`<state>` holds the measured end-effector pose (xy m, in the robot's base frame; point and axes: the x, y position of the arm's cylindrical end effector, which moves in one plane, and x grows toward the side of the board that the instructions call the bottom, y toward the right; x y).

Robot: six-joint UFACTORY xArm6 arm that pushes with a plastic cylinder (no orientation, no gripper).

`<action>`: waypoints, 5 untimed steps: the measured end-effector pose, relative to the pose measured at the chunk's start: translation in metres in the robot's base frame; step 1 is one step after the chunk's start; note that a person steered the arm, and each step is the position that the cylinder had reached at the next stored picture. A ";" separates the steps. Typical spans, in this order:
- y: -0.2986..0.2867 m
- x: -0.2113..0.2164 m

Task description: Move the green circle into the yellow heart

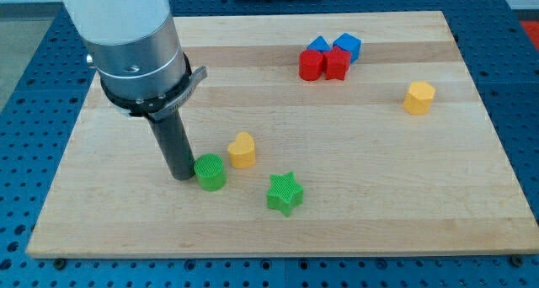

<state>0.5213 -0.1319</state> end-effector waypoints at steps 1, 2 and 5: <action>-0.019 0.015; -0.015 0.044; 0.044 0.022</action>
<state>0.5432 -0.0881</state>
